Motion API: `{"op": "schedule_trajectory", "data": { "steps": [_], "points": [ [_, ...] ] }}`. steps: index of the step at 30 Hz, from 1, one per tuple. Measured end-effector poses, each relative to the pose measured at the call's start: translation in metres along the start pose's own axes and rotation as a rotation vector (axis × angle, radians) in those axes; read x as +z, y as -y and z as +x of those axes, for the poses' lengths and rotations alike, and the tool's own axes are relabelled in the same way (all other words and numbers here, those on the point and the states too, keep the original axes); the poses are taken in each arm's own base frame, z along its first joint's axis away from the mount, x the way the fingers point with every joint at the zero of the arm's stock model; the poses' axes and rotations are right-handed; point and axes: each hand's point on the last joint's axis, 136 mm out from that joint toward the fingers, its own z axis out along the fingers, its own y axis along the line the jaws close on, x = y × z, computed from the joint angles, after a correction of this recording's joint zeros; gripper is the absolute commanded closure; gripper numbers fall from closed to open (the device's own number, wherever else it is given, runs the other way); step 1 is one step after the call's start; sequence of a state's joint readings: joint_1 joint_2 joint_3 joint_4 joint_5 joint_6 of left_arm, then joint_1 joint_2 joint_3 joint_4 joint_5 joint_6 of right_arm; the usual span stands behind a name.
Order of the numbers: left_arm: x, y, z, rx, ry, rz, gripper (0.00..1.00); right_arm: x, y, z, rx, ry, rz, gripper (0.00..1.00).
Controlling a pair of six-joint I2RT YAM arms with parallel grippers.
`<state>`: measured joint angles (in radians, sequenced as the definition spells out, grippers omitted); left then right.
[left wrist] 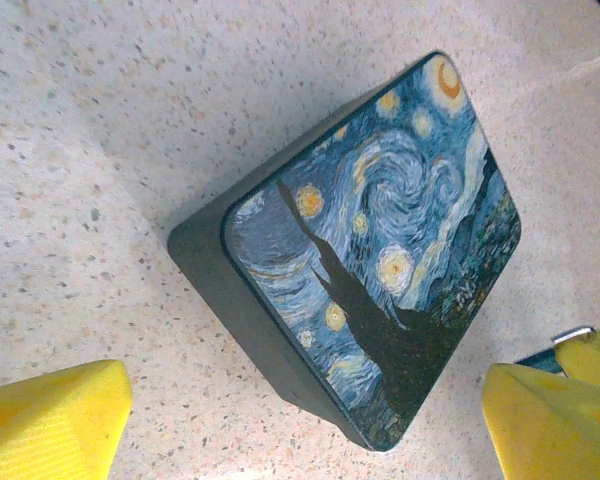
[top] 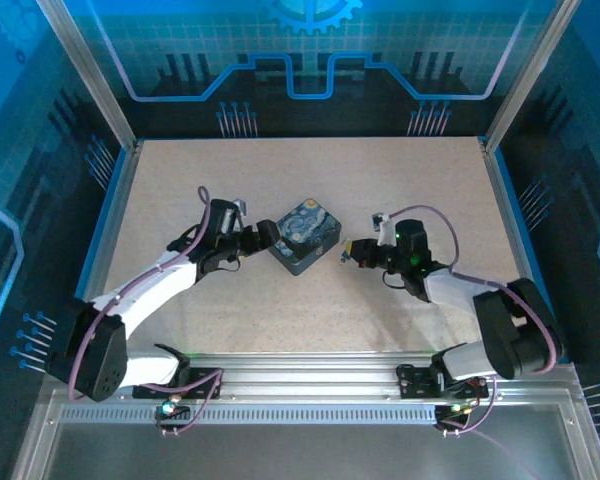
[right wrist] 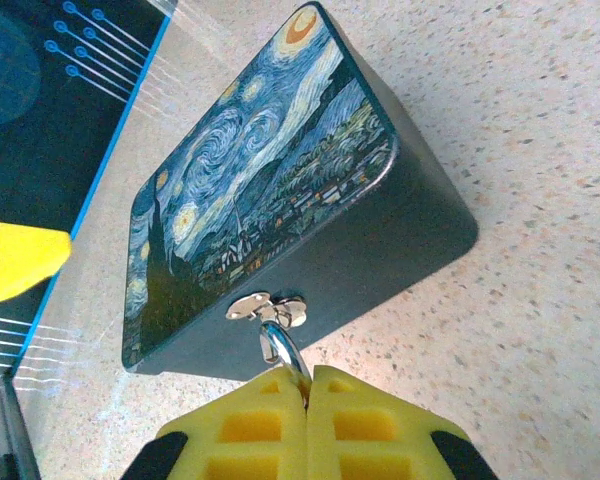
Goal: Unlock the padlock with the key
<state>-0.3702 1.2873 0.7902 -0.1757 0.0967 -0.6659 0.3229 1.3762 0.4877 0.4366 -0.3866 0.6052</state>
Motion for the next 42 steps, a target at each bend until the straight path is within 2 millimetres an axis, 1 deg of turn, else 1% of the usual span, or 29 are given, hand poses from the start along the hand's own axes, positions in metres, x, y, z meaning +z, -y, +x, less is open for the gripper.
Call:
{"op": "schedule_trajectory", "data": {
  "steps": [4, 11, 14, 18, 22, 27, 30, 33, 38, 42],
  "points": [
    [-0.014, 0.0, -0.008, 0.02, 0.035, 0.0, 0.01, -0.016, -0.001, -0.001, -0.031, -0.003, 0.05, 0.97],
    [-0.043, 0.009, -0.024, 0.065, 0.125, 0.032, 0.01, -0.042, -0.012, -0.005, -0.081, -0.049, 0.114, 0.97],
    [-0.049, 0.009, -0.026, 0.07, 0.144, 0.039, 0.01, -0.053, -0.019, -0.007, -0.102, -0.069, 0.137, 0.97],
    [-0.049, 0.006, -0.026, 0.067, 0.143, 0.032, 0.01, -0.067, -0.029, -0.001, -0.119, -0.122, 0.151, 0.97],
    [-0.047, 0.002, -0.023, 0.076, 0.135, 0.024, 0.01, -0.077, -0.033, 0.018, -0.11, -0.216, 0.172, 0.97],
    [-0.046, -0.002, -0.021, 0.075, 0.13, 0.016, 0.01, -0.087, -0.027, 0.049, -0.071, -0.341, 0.211, 0.97],
    [-0.045, -0.006, -0.02, 0.069, 0.127, 0.009, 0.01, -0.09, -0.025, 0.06, -0.056, -0.384, 0.221, 0.97],
    [-0.045, -0.007, -0.019, 0.067, 0.125, 0.008, 0.01, -0.09, -0.023, 0.07, -0.04, -0.422, 0.227, 0.97],
    [-0.044, -0.007, -0.019, 0.067, 0.123, 0.008, 0.01, -0.083, -0.015, 0.089, -0.008, -0.515, 0.242, 0.97],
    [-0.043, -0.009, -0.016, 0.065, 0.113, 0.008, 0.01, -0.077, -0.012, 0.099, 0.006, -0.563, 0.243, 0.96]
  ]
}}
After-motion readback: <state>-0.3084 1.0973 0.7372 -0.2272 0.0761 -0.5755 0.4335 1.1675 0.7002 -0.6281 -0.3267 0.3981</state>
